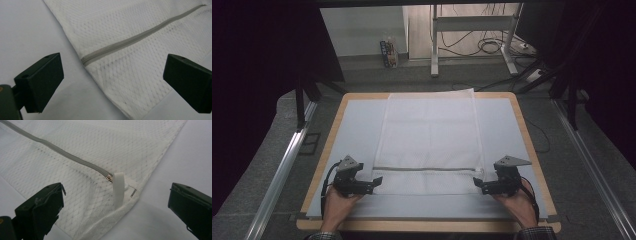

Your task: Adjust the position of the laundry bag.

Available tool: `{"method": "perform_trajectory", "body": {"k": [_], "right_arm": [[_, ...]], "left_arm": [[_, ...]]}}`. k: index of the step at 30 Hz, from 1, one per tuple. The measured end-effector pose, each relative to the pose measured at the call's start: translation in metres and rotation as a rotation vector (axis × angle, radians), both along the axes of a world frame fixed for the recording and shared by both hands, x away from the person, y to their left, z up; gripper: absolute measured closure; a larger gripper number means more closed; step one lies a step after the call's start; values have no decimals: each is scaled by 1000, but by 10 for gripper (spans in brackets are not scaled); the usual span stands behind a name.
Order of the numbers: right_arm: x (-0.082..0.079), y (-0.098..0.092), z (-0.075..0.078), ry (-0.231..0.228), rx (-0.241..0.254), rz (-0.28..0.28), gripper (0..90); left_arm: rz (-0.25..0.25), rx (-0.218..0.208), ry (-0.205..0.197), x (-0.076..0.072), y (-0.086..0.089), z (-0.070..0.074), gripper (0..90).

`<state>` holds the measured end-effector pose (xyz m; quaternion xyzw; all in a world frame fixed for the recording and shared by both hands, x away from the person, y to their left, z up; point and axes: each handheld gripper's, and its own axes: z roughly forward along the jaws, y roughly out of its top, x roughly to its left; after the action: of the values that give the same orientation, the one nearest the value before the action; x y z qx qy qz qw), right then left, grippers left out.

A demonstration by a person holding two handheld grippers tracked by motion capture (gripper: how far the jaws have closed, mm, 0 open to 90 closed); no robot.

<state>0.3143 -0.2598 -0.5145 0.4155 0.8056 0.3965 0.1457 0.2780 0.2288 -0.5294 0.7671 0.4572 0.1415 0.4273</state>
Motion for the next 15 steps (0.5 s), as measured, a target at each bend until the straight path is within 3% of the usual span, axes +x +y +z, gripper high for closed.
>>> {"method": "perform_trajectory", "body": {"k": [5, 7, 15], "right_arm": [[6, -1, 3, 32, 1, 3, 69], [9, -3, 4, 25, -10, 2, 116], [16, -5, 11, 6, -39, -17, 283]], "left_arm": [[10, 0, 7, 7, 3, -1, 81], [9, -34, 11, 11, 6, 1, 82], [7, -15, 12, 27, 5, 1, 126]]}}
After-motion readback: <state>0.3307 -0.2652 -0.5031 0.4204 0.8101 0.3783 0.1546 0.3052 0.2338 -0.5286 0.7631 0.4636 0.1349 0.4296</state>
